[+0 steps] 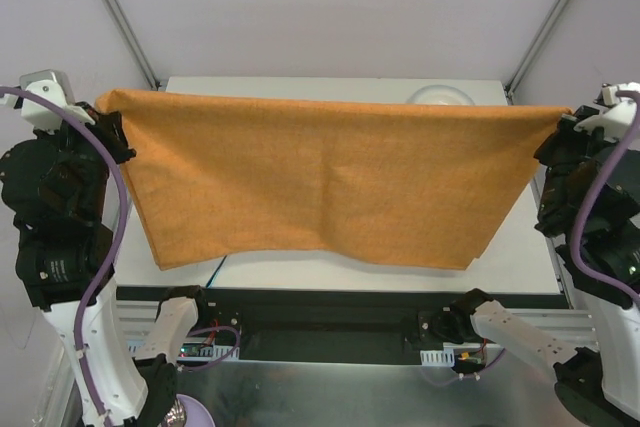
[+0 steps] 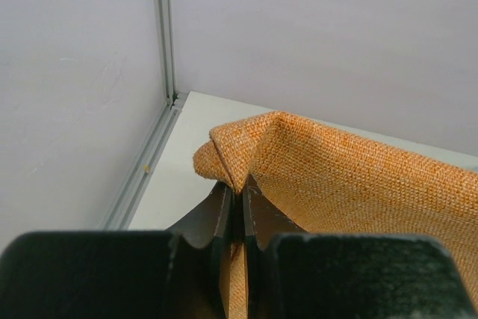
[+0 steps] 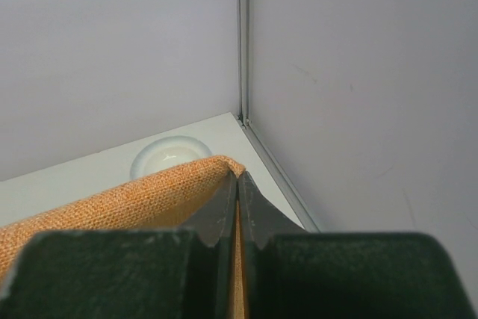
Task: Set the dinner table for one person
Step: Flatten out the napkin at the center of the board.
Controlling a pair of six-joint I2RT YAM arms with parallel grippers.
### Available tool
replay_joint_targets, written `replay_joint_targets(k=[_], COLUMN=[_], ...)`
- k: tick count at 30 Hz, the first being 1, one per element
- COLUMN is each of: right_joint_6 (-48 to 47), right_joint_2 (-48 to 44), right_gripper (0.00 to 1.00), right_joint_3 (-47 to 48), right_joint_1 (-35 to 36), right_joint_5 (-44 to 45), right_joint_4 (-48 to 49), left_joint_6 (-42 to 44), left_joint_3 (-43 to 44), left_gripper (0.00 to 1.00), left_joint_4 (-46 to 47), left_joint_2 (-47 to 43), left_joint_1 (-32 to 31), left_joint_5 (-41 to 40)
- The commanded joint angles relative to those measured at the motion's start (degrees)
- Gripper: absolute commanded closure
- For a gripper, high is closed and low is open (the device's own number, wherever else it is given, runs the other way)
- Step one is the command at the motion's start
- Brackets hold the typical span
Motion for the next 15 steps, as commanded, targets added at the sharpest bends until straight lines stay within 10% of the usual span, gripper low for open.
replay_joint_targets(k=[1, 15], right_joint_6=[-2.2, 4.6], right_joint_2=[4.2, 3.0], right_gripper=[0.99, 0.99], right_joint_3=[-1.9, -1.0], right_joint_1=[-2.3, -6.2], right_joint_5=[6.3, 0.3], right_joint_4=[6.9, 1.0], left_joint_6=[3.0, 2.9], left_joint_3=[-1.5, 0.4], left_gripper=[1.00, 1.00], left_joint_4=[4.9, 4.1], left_joint_2=[6.3, 2.7], left_joint_1=[0.8, 0.9], left_joint_5=[-9.2, -7.5])
